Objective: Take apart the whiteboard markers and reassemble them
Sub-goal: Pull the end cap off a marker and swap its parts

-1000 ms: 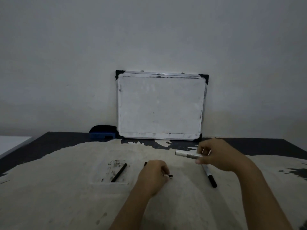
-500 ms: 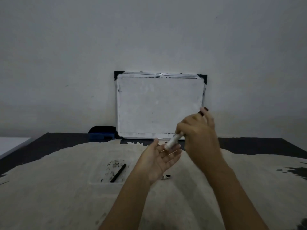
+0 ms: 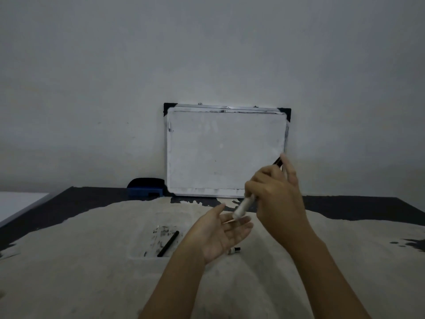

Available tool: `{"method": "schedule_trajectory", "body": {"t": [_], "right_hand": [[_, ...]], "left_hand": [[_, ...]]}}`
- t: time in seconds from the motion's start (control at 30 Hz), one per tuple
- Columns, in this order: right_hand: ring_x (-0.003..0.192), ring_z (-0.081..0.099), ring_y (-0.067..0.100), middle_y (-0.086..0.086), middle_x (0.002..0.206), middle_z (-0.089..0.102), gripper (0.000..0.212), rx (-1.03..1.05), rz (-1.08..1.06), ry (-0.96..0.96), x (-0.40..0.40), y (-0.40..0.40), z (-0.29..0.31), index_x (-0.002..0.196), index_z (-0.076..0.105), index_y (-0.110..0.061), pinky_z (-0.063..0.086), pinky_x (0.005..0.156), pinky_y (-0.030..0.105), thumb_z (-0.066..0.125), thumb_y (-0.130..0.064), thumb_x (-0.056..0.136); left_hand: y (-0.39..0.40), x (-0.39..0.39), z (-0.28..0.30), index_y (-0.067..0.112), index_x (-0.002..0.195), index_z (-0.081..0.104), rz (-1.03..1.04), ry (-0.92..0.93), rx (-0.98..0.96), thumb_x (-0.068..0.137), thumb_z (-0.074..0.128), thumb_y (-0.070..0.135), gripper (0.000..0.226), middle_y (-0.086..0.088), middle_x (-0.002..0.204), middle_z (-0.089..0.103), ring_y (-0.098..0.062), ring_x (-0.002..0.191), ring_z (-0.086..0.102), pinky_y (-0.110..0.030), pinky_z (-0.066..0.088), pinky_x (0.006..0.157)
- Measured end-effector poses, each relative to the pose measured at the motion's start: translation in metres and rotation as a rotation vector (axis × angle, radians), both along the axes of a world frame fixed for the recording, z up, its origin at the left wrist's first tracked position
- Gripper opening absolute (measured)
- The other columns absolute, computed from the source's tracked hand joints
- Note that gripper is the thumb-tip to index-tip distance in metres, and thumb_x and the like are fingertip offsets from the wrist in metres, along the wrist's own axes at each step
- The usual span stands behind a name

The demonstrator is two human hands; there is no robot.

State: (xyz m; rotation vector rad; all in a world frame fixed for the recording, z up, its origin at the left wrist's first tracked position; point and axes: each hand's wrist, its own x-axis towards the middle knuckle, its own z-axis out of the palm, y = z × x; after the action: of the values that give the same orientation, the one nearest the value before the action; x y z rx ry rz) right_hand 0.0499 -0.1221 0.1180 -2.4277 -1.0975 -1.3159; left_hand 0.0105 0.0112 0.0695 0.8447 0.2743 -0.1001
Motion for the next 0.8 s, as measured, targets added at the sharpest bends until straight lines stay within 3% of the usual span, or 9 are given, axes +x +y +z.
{"method": "schedule_trajectory", "body": {"t": [0.1, 0.17, 0.27, 0.3, 0.37, 0.43, 0.5, 0.63, 0.8], "right_hand": [[0.090, 0.065, 0.025, -0.001, 0.075, 0.072, 0.020, 0.017, 0.006, 0.054, 0.007, 0.000, -0.007, 0.063, 0.069, -0.021, 0.009, 0.113, 0.042, 0.081, -0.007, 0.056], [0.115, 0.056, 0.027, 0.004, 0.109, 0.069, 0.025, 0.173, 0.056, 0.080, 0.011, -0.003, -0.007, 0.078, 0.073, -0.020, 0.002, 0.118, 0.035, 0.073, 0.000, 0.064], [0.139, 0.027, 0.020, 0.005, 0.150, 0.031, 0.059, 0.589, 0.211, 0.364, 0.004, -0.001, -0.003, 0.126, 0.055, -0.024, 0.010, 0.114, 0.013, 0.059, 0.009, 0.077], [0.141, 0.022, 0.017, 0.003, 0.152, 0.023, 0.065, 0.701, 0.262, 0.518, 0.003, 0.000, -0.003, 0.136, 0.042, -0.027, 0.016, 0.113, 0.016, 0.058, 0.005, 0.082], [0.136, 0.030, 0.017, 0.001, 0.148, 0.030, 0.068, 0.833, 0.315, 0.776, 0.005, 0.000, -0.003, 0.141, 0.029, -0.031, 0.027, 0.110, 0.029, 0.063, -0.015, 0.085], [0.118, 0.052, 0.020, 0.003, 0.131, 0.051, 0.060, 0.891, 0.384, 1.060, 0.011, -0.003, -0.004, 0.135, 0.037, -0.026, 0.045, 0.096, 0.036, 0.066, -0.029, 0.082], [0.098, 0.067, 0.024, 0.010, 0.108, 0.068, 0.041, 0.905, 0.499, 1.282, 0.013, -0.003, -0.007, 0.120, 0.053, -0.012, 0.057, 0.082, 0.035, 0.066, -0.023, 0.082], [0.084, 0.071, 0.030, 0.018, 0.087, 0.071, 0.011, 0.869, 0.465, 1.127, 0.013, 0.002, -0.014, 0.088, 0.065, -0.001, 0.061, 0.067, 0.028, 0.065, -0.010, 0.083], [0.075, 0.068, 0.011, -0.006, 0.078, 0.065, 0.010, 1.032, 0.474, 0.375, -0.013, 0.000, 0.016, 0.085, 0.059, -0.015, 0.058, 0.068, 0.022, 0.065, -0.022, 0.082]], "left_hand": [[-0.005, 0.000, 0.002, -0.001, 0.089, 0.064, -0.043, -0.055, 0.091, 0.096, 0.041, 0.023, 0.035, -0.006, 0.062, 0.066, -0.007, 0.047, 0.058, -0.013, 0.049, 0.044], [-0.008, 0.001, 0.005, 0.001, 0.081, 0.063, 0.011, -0.100, 0.123, 0.096, 0.041, 0.019, 0.033, -0.001, 0.054, 0.057, -0.002, 0.040, 0.048, -0.009, 0.040, 0.038], [-0.007, 0.003, 0.005, 0.000, 0.076, 0.062, 0.072, -0.128, 0.095, 0.095, 0.043, 0.016, 0.032, -0.002, 0.055, 0.053, -0.002, 0.040, 0.046, -0.008, 0.038, 0.037], [-0.006, 0.003, 0.005, -0.001, 0.077, 0.063, 0.075, -0.131, 0.074, 0.095, 0.043, 0.016, 0.031, -0.002, 0.055, 0.053, -0.002, 0.040, 0.047, -0.008, 0.038, 0.036], [-0.005, 0.003, 0.003, -0.002, 0.081, 0.063, 0.081, -0.130, 0.052, 0.096, 0.042, 0.017, 0.032, -0.002, 0.055, 0.053, -0.002, 0.039, 0.047, -0.008, 0.040, 0.037], [-0.005, 0.004, 0.001, -0.002, 0.083, 0.062, 0.093, -0.124, 0.064, 0.095, 0.042, 0.017, 0.030, -0.002, 0.054, 0.054, -0.003, 0.039, 0.048, -0.008, 0.041, 0.037], [-0.005, 0.004, -0.001, -0.003, 0.084, 0.060, 0.107, -0.110, 0.089, 0.095, 0.044, 0.016, 0.027, -0.002, 0.053, 0.055, -0.003, 0.038, 0.049, -0.009, 0.042, 0.037], [-0.006, 0.002, -0.005, -0.002, 0.082, 0.062, 0.124, -0.082, 0.127, 0.093, 0.048, 0.018, 0.028, -0.008, 0.064, 0.065, -0.010, 0.055, 0.060, -0.013, 0.052, 0.046], [0.001, 0.004, -0.005, -0.012, 0.102, 0.058, 0.171, -0.052, -0.047, 0.099, 0.032, 0.024, 0.044, -0.022, 0.098, 0.063, -0.027, 0.089, 0.062, -0.031, 0.050, 0.082]]}}
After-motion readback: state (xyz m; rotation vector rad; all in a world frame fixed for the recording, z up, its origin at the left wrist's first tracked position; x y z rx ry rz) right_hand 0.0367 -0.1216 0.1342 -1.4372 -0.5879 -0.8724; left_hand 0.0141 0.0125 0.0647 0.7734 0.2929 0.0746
